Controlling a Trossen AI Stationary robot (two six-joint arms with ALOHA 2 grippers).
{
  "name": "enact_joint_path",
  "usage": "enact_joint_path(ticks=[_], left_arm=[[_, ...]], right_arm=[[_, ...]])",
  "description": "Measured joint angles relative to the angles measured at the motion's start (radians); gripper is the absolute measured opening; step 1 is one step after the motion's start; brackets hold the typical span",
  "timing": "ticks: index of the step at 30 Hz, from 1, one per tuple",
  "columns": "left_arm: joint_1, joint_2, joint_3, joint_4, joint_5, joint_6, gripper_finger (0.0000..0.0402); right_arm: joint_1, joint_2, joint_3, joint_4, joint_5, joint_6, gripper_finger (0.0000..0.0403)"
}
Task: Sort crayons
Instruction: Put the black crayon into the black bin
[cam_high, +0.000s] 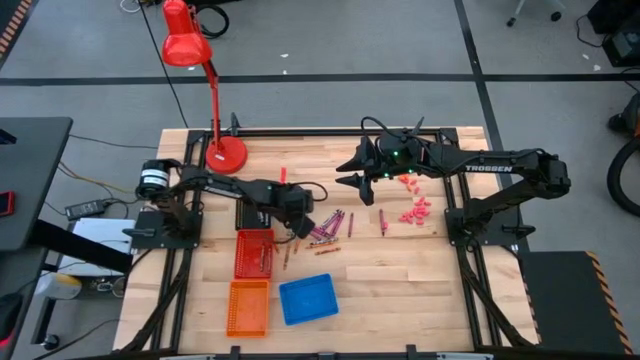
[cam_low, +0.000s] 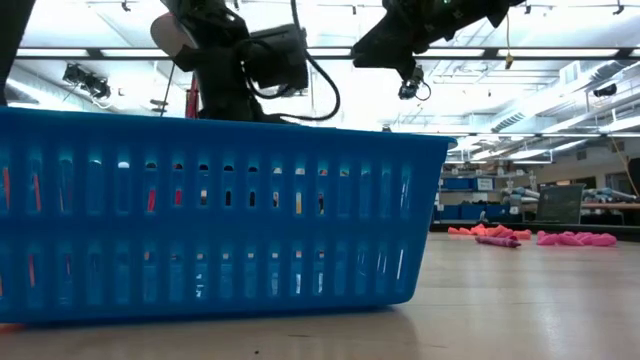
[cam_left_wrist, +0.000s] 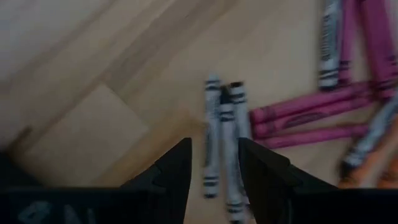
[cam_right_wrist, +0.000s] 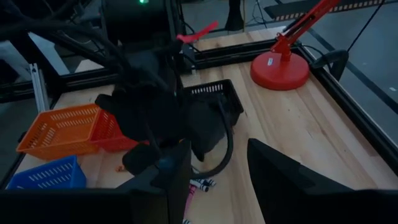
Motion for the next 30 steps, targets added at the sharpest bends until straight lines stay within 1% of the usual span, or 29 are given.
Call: enact_joint_path(ticks=[6, 12, 20, 30], left_arm=[[0.0, 0.01, 0.021, -0.035, -0.042, 0.048, 0.0143], [0.004, 0.01, 0.021, -0.031, -0.049, 0.201, 0.0143], [0.005, 0.01, 0.021, -0.044, -0.032, 0.35, 0.0143], [0.025, 0.009, 0.02, -0.043, -0.03, 0.404, 0.0143]], right_arm=[[0.0, 0.0, 0.0, -0.008, 0.0, 0.008, 0.0162], [-0.001, 0.0, 0.0, -0.01, 0.0, 0.008, 0.0162], [-0.005, 0.0, 0.0, -0.014, 0.0, 0.007, 0.0162], [-0.005, 0.0, 0.0, -0.016, 0.003, 0.034, 0.0162]])
